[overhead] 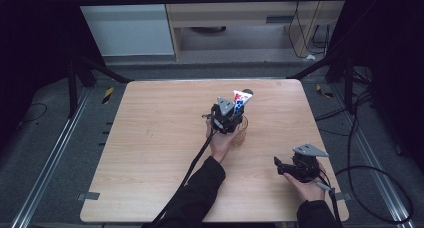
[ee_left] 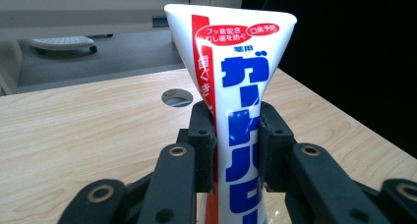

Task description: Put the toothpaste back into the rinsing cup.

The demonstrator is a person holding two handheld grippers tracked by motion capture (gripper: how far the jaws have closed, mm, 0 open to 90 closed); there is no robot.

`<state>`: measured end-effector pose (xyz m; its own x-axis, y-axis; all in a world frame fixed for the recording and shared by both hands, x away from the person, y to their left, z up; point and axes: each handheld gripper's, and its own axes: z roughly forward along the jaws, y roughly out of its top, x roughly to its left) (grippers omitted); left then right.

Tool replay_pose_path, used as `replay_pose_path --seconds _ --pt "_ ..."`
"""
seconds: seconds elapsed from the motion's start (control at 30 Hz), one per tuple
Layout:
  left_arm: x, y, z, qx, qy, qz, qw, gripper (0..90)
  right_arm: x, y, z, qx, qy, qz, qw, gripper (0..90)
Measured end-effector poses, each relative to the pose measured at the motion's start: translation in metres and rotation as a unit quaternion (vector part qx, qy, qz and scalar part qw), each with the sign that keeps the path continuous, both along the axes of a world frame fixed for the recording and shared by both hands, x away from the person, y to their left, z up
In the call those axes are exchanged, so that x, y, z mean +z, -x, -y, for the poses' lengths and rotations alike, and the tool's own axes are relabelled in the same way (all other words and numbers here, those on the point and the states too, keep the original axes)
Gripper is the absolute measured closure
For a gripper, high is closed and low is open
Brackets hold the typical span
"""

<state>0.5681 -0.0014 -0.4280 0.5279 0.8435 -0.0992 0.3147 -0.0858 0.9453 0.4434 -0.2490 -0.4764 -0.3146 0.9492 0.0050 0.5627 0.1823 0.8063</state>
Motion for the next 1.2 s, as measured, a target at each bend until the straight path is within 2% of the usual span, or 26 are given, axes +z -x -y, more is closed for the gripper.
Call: replay_pose_path --seconds 0.07,0.23,0.43,0.63,0.77,0.83,0.97,1.03,1.13,1.2 --pt "-0.002 0.002 0.000 -0.004 0.004 0.000 1.0000 71.4 0.000 0.000 0.000 -0.001 0.000 -0.001 1.0000 18.4" --pt "-0.006 0.007 -0.001 -0.008 -0.002 0.003 1.0000 71.0 0.000 0.000 -0.001 0.000 0.001 -0.001 1.0000 18.4" --pt "-0.010 0.009 -0.007 -0.017 0.006 -0.011 0.9998 70.5 -0.001 0.000 -0.001 0.000 0.002 -0.003 1.0000 18.4" --pt "-0.016 0.007 -0.012 -0.024 -0.007 -0.042 0.9988 69.8 0.000 0.000 0.000 0.001 0.004 -0.001 1.0000 18.4" --pt "-0.022 0.007 -0.014 -0.027 -0.016 -0.046 0.9984 69.5 0.000 0.000 -0.001 -0.001 0.003 -0.002 1.0000 18.4" --pt "-0.023 0.008 -0.016 -0.032 -0.014 -0.047 0.9983 68.9 0.000 0.000 -0.001 -0.001 0.002 -0.002 1.0000 18.4" --pt "-0.021 0.010 -0.018 -0.034 -0.006 -0.041 0.9986 65.1 0.000 0.000 -0.002 0.001 0.004 -0.002 1.0000 18.3" --pt "-0.020 0.012 -0.020 -0.035 0.000 -0.033 0.9988 59.9 0.000 0.000 -0.002 0.001 0.005 -0.001 1.0000 18.3" --pt "-0.017 0.015 -0.024 -0.040 -0.003 -0.035 0.9986 50.9 0.000 0.000 -0.002 0.000 0.003 -0.002 1.0000 18.2" --pt "-0.014 0.019 -0.028 -0.048 -0.005 -0.034 0.9983 48.3 0.000 0.000 -0.001 -0.001 0.004 0.000 1.0000 18.2"
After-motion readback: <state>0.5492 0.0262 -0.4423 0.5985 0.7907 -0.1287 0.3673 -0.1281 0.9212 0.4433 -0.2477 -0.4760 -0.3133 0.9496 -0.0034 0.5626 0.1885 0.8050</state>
